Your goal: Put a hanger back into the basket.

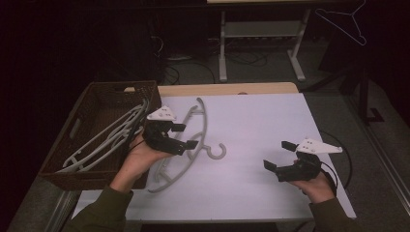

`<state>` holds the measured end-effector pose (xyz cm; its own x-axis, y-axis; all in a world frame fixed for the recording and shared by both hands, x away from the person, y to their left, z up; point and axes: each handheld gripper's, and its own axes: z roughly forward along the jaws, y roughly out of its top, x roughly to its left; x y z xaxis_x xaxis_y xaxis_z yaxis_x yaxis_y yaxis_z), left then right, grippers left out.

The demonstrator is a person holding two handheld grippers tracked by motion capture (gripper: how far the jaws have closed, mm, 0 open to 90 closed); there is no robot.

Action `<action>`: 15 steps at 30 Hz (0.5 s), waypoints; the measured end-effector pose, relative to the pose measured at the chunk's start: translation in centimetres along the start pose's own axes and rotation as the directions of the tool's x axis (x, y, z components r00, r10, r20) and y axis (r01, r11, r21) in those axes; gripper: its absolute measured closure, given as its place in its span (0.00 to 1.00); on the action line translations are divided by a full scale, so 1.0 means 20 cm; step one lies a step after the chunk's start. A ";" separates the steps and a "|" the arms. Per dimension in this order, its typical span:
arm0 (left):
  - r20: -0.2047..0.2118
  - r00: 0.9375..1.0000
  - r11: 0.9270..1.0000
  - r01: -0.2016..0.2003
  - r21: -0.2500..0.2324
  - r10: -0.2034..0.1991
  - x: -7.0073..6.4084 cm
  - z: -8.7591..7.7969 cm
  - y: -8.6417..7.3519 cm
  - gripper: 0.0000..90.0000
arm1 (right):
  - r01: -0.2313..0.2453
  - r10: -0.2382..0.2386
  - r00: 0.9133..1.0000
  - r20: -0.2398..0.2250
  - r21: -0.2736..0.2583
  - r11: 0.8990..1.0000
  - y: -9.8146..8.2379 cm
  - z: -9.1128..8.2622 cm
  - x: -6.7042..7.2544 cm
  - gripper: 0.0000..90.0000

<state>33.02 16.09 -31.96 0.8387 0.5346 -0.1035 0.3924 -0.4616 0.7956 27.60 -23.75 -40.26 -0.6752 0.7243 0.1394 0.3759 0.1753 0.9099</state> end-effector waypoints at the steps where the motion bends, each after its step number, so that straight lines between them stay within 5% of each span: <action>1: 0.003 1.000 1.000 0.004 0.004 -0.004 -0.01 0.02 0.00 0.26 | -0.001 0.001 1.000 0.000 0.001 1.000 0.00 0.00 0.00 0.00; 15: -0.018 1.000 0.998 -0.010 0.065 0.011 -0.05 0.23 -0.10 0.26 | 0.000 0.000 1.000 -0.003 0.004 1.000 0.00 0.00 0.00 0.00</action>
<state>33.24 13.22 -36.15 0.8363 0.5418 -0.0838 0.4076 -0.5123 0.7560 27.60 -23.66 -40.31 -0.6773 0.7221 0.1407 0.3785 0.1780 0.9083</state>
